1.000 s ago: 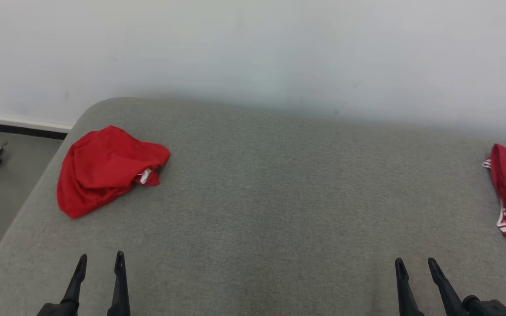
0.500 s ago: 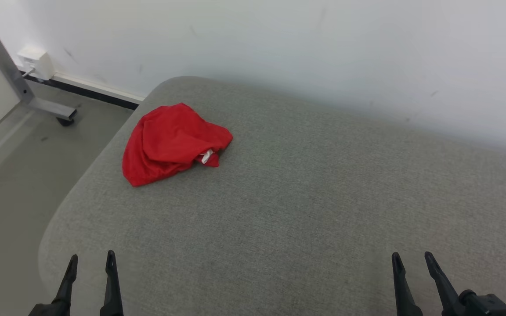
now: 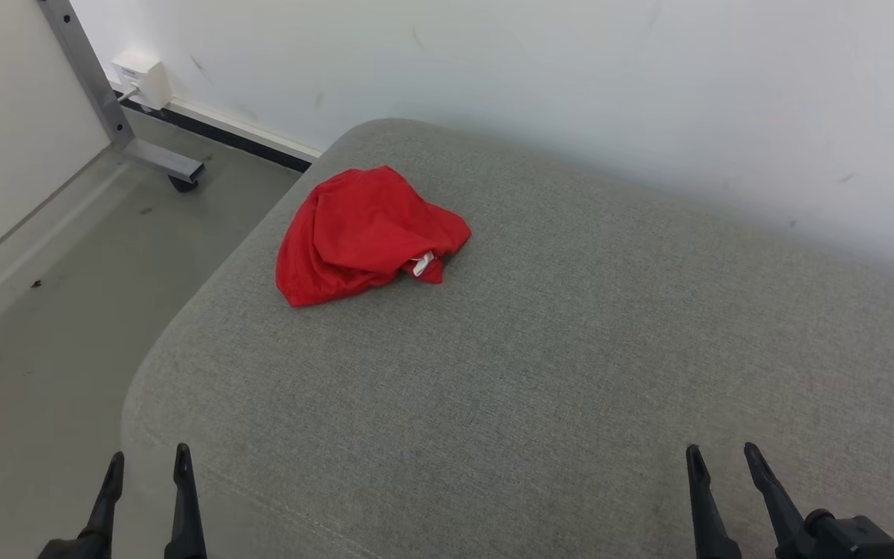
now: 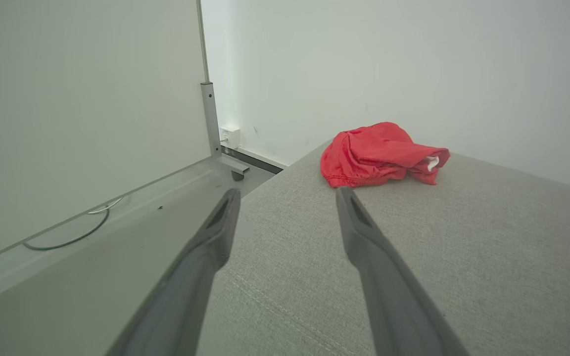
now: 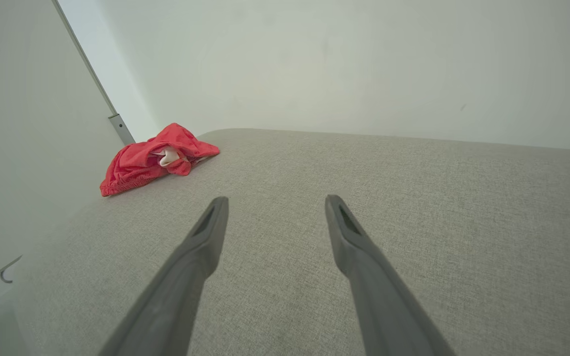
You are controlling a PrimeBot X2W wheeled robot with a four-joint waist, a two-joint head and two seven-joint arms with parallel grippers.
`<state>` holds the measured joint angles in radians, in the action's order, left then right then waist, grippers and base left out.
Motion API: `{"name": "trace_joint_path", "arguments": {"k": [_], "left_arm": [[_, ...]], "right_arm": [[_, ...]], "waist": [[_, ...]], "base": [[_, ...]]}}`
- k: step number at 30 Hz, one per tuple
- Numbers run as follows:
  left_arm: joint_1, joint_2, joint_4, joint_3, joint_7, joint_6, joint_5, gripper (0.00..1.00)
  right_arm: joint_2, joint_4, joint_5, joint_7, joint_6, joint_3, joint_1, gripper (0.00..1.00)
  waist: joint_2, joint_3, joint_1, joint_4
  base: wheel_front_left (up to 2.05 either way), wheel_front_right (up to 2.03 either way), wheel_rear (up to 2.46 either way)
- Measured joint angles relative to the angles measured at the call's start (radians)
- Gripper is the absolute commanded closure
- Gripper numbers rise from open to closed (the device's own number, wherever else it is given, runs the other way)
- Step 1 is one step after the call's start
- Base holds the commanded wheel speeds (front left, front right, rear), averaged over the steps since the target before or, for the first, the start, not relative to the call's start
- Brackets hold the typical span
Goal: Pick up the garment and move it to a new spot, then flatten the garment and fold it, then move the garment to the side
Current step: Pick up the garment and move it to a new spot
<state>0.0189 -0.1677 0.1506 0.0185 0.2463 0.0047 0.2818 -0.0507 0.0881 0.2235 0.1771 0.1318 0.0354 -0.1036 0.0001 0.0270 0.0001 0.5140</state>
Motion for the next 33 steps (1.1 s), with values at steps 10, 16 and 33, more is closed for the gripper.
{"name": "trace_joint_path", "arguments": {"k": [10,16,33], "left_arm": [[0.001,-0.009,-0.002,-0.006,0.003,0.009,0.007,0.00],[-0.048,-0.021,0.002,-0.014,-0.011,0.008,0.022,0.00],[-0.496,-0.161,0.071,-0.111,-0.080,-0.023,0.101,0.00]], "right_arm": [[0.000,0.002,-0.002,-0.002,0.000,0.014,0.003,0.00],[0.000,-0.002,-0.008,-0.002,0.000,0.017,0.009,0.00],[-0.013,-0.082,-0.058,-0.027,0.000,-0.026,0.111,0.00]], "waist": [[0.0000,-0.003,0.0000,0.010],[-0.0001,-0.001,-0.0001,-0.002],[-0.0001,0.118,0.0000,-0.225]], "base": [[0.00,0.00,0.00],[0.00,0.00,0.00],[0.00,0.00,0.00]]}}
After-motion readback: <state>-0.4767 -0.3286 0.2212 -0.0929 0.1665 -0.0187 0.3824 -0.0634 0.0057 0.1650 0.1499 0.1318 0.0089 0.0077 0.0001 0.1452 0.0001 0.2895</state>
